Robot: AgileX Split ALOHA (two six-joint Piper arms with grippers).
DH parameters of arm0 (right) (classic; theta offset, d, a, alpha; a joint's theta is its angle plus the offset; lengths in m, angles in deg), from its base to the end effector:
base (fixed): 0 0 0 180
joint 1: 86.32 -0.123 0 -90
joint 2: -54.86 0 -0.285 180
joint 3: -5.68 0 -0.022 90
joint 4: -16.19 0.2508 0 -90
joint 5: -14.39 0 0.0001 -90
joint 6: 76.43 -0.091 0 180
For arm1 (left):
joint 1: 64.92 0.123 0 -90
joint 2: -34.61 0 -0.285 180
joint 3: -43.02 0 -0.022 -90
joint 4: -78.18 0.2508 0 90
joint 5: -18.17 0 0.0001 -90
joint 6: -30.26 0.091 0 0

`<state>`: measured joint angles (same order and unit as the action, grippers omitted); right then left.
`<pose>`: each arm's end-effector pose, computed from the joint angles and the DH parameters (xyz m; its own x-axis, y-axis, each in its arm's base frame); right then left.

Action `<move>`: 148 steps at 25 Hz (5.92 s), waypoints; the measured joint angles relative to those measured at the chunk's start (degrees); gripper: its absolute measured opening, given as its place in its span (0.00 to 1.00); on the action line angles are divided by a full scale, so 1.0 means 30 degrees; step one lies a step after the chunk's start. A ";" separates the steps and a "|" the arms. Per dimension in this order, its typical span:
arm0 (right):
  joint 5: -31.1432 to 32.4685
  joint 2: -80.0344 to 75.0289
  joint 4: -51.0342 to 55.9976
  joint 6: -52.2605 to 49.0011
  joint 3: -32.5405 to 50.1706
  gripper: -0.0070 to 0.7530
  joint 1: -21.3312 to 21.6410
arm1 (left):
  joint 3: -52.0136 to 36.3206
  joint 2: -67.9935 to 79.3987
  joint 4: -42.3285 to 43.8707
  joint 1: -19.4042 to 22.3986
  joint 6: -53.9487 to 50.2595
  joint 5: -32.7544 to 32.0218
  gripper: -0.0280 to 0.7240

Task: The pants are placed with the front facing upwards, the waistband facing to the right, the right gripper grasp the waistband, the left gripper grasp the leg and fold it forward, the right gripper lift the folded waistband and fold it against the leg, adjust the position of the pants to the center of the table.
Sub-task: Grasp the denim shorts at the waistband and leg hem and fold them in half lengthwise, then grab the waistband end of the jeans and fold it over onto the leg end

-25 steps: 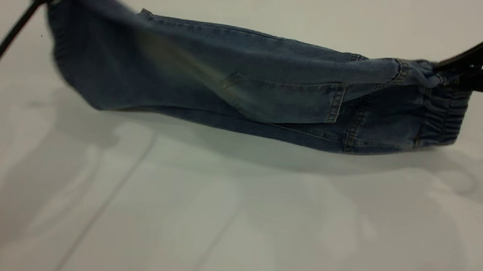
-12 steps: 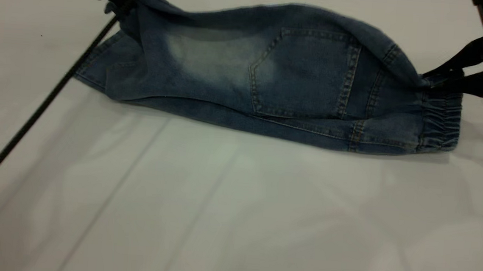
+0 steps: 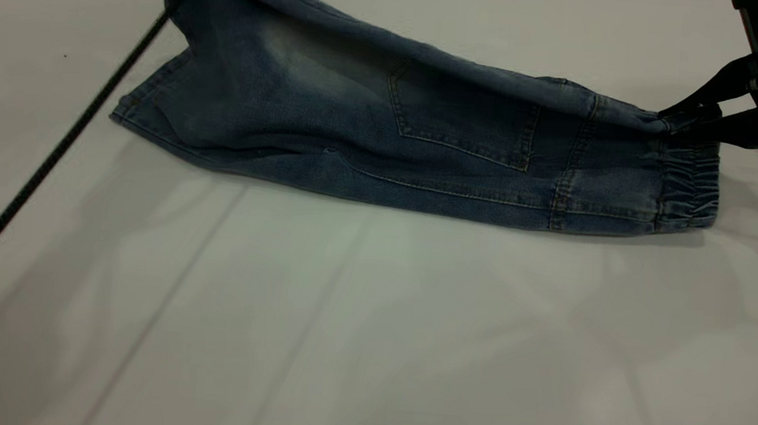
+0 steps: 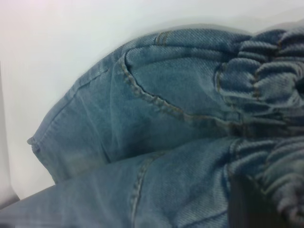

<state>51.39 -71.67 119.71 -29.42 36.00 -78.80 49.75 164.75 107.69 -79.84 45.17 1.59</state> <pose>0.3330 0.0098 0.0683 -0.6005 0.7858 0.1478 0.6107 0.3315 0.7191 0.4531 -0.1074 0.1542 -0.4087 0.8128 -0.4152 0.6119 0.5816 0.5361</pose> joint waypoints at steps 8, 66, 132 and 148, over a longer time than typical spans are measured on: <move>0.0034 -0.0015 0.0000 -0.0086 -0.0193 0.12 0.0000 | 0.0015 0.1599 0.1693 0.0037 -0.0463 0.0352 0.25; -0.3442 -0.0642 -0.7659 -0.2155 -0.1033 0.73 -0.1398 | 0.1545 0.1039 0.1675 -0.3567 -0.9129 -0.1169 0.47; 0.5070 0.8004 -0.1965 1.0739 -0.0965 0.08 -0.1396 | 0.0783 0.3822 -0.2266 -0.7307 -0.5693 -0.3159 0.46; 0.4344 0.8004 -0.5554 1.0100 -0.2399 0.09 -0.1396 | 0.0761 0.0447 -0.2270 -0.7209 -0.5920 -0.2270 0.46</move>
<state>64.42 -47.66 103.04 0.88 28.81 -82.99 52.03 166.09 100.89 -101.47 27.41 -5.22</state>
